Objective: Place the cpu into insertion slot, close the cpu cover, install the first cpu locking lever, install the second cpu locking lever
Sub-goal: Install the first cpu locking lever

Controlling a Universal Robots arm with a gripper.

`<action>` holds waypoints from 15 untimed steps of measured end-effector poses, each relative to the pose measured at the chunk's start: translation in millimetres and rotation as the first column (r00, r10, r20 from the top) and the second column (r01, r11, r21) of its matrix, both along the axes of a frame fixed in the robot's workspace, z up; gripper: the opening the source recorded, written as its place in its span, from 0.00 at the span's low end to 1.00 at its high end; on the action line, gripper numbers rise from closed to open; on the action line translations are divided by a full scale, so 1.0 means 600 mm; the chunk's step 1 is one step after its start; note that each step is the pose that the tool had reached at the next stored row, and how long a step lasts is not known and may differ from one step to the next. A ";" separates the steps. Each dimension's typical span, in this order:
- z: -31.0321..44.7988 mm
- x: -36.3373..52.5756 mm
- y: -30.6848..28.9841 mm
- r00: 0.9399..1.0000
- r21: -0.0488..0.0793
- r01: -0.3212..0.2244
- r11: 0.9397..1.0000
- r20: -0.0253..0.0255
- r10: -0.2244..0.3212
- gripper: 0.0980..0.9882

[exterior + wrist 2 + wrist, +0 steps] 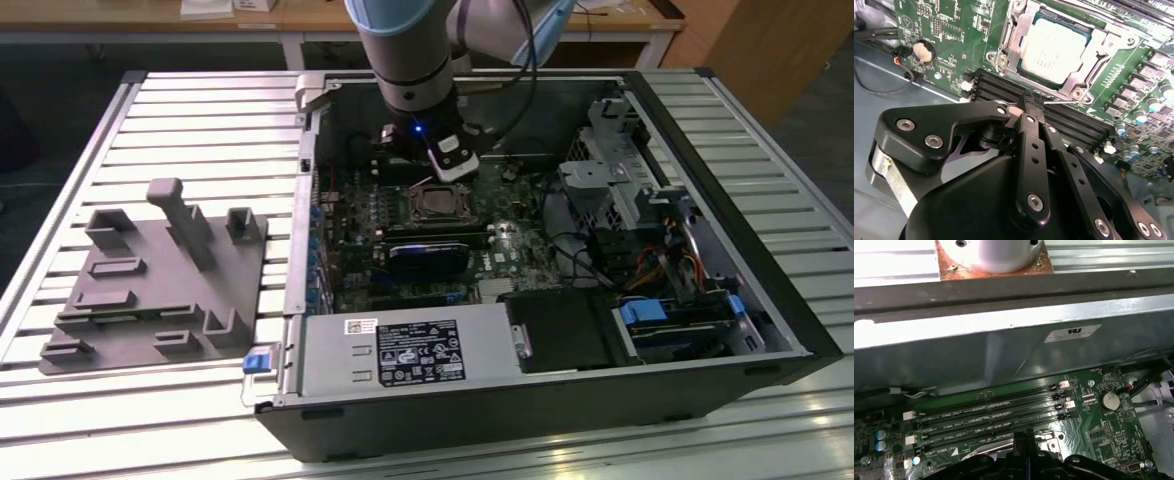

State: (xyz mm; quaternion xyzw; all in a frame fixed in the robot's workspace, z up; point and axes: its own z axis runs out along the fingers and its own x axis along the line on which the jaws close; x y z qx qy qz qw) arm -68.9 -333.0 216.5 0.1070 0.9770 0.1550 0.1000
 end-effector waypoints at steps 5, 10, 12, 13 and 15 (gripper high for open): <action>-0.003 0.000 0.0056 1.000 -0.004 0.027 1.000 0.000 -0.027 0.01; -0.008 0.000 0.0106 0.999 -0.014 0.051 0.999 0.000 -0.051 0.01; -0.009 0.000 0.0131 0.998 -0.016 0.062 0.998 0.001 -0.062 0.01; -0.010 0.000 0.0140 0.998 -0.016 0.068 0.998 0.001 -0.068 0.01; -0.012 0.001 0.0158 0.997 -0.018 0.081 0.997 0.001 -0.081 0.01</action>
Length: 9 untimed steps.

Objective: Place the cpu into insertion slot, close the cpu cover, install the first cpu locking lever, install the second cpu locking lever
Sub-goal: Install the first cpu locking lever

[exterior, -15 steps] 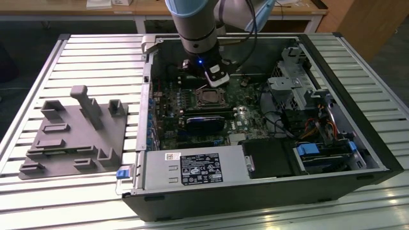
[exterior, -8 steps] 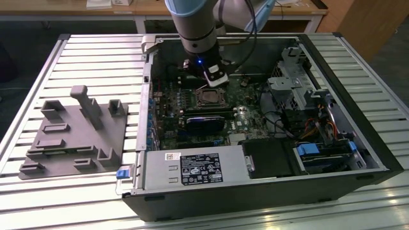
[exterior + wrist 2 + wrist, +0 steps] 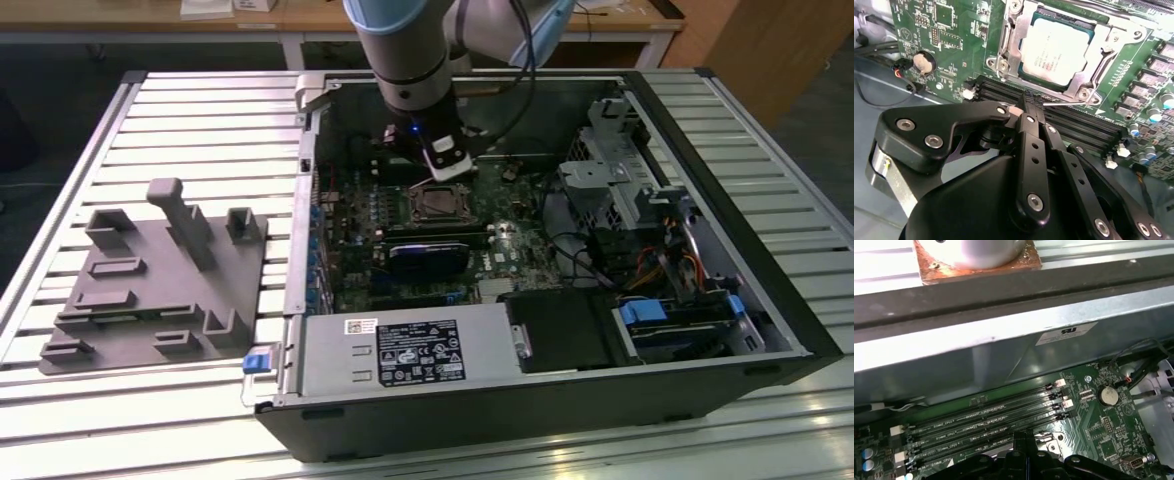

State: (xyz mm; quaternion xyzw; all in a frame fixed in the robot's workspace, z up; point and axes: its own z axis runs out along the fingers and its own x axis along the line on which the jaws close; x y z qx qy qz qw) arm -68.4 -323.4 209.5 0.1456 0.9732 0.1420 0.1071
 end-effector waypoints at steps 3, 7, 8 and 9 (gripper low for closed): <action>-0.002 0.000 0.0026 1.000 -0.005 0.018 1.000 0.000 -0.018 0.01; -0.005 0.001 0.0048 0.999 -0.015 0.043 0.999 0.000 -0.043 0.01; -0.005 0.001 0.0054 0.999 -0.017 0.050 0.999 0.001 -0.050 0.01; -0.006 0.001 0.0061 0.998 -0.019 0.057 0.998 0.001 -0.057 0.01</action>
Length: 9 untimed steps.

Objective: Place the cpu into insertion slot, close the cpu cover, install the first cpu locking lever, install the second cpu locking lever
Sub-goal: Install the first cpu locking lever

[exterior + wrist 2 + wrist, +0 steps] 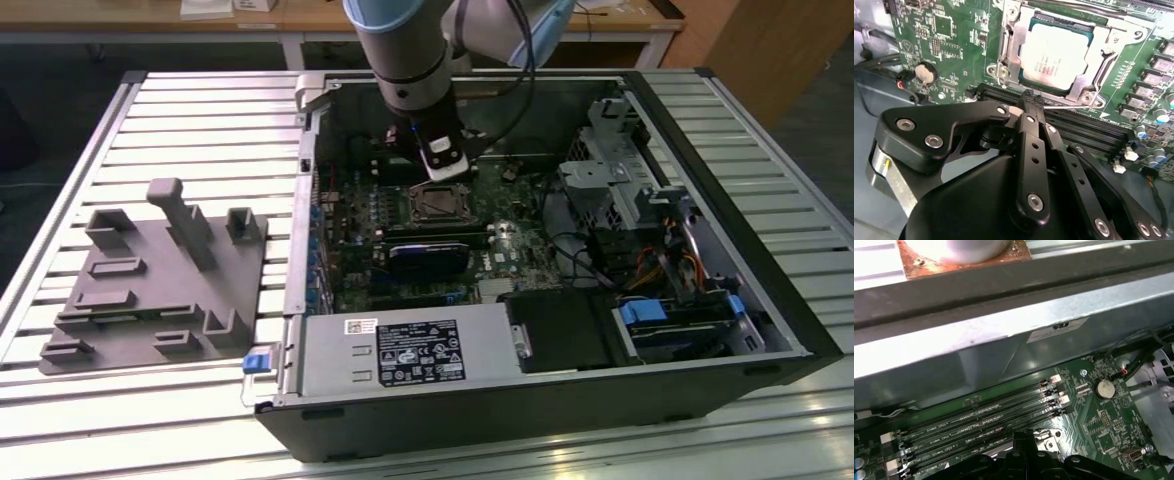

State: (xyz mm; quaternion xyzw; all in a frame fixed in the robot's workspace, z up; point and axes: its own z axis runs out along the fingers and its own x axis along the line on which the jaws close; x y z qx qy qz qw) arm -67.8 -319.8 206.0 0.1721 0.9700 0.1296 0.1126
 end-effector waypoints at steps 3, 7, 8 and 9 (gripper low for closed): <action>-0.001 0.000 0.0031 1.000 -0.006 0.015 1.000 0.000 -0.015 0.01; -0.003 0.000 0.0160 1.000 -0.009 0.022 1.000 0.000 -0.022 0.01; -0.003 0.000 0.0190 1.000 -0.010 0.023 1.000 0.000 -0.023 0.01; -0.003 0.000 0.0213 1.000 -0.012 0.024 1.000 0.000 -0.024 0.01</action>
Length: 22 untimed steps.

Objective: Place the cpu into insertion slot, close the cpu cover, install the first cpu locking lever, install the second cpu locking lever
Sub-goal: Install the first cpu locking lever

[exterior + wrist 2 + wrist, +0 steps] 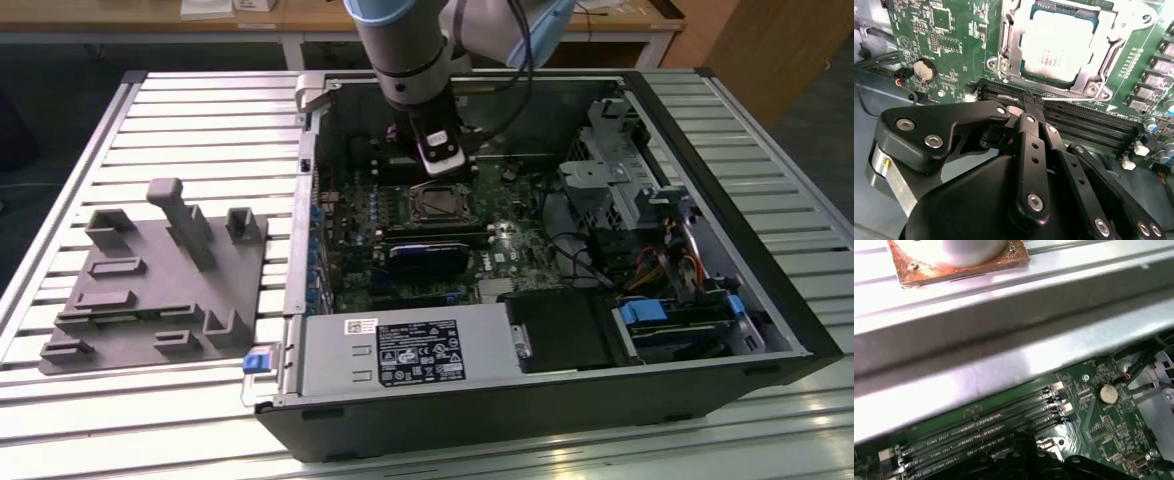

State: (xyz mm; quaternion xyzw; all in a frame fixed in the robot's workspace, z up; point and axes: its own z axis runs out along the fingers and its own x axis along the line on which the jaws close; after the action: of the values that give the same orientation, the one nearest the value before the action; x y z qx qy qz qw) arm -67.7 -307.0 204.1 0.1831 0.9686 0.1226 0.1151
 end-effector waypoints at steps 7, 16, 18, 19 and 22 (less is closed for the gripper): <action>-0.003 0.000 0.0078 1.000 -0.016 0.008 1.000 0.000 -0.008 0.01; -0.011 0.000 0.0104 0.999 -0.017 0.048 0.999 0.000 -0.048 0.01; -0.013 0.000 0.0110 0.999 -0.018 0.053 0.998 0.000 -0.053 0.01; -0.013 0.000 0.0113 0.999 -0.018 0.054 0.998 0.000 -0.054 0.01; -0.016 0.000 0.0117 0.998 -0.018 0.059 0.998 0.000 -0.059 0.01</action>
State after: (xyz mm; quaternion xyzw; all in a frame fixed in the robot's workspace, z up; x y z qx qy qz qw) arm -67.5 -300.0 194.4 0.2104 0.9639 0.1102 0.1202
